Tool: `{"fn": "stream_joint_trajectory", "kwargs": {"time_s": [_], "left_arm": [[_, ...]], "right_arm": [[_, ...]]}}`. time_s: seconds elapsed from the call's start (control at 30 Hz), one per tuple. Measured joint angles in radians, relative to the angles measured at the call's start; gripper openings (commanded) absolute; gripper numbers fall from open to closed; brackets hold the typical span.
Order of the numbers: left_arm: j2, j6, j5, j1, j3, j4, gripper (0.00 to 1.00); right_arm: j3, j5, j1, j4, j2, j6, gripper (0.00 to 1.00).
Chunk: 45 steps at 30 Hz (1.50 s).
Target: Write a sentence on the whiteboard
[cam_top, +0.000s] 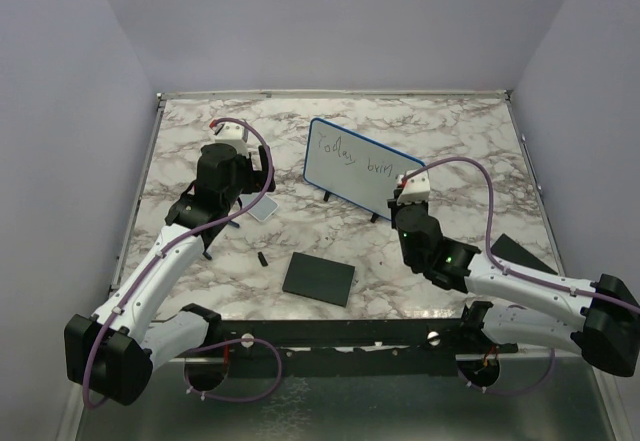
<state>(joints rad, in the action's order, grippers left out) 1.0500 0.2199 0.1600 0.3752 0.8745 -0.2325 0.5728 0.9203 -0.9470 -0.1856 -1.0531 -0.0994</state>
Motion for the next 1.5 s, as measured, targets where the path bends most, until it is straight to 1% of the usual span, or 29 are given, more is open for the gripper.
{"fn": "stream_joint_trajectory", "kwargs": {"time_s": [0.27, 0.6, 0.97, 1.5], "left_arm": [[0.000, 0.000, 0.000, 0.000, 0.000, 0.000, 0.99], [0.000, 0.000, 0.000, 0.000, 0.000, 0.000, 0.99], [0.000, 0.000, 0.000, 0.000, 0.000, 0.000, 0.99], [0.000, 0.000, 0.000, 0.000, 0.000, 0.000, 0.99]], "right_arm": [[0.000, -0.001, 0.000, 0.050, 0.024, -0.035, 0.00], [0.000, 0.002, 0.000, 0.065, 0.052, -0.027, 0.00], [0.000, 0.002, 0.000, 0.025, 0.032, 0.023, 0.00], [0.000, 0.002, 0.000, -0.016, 0.004, 0.052, 0.00]]}}
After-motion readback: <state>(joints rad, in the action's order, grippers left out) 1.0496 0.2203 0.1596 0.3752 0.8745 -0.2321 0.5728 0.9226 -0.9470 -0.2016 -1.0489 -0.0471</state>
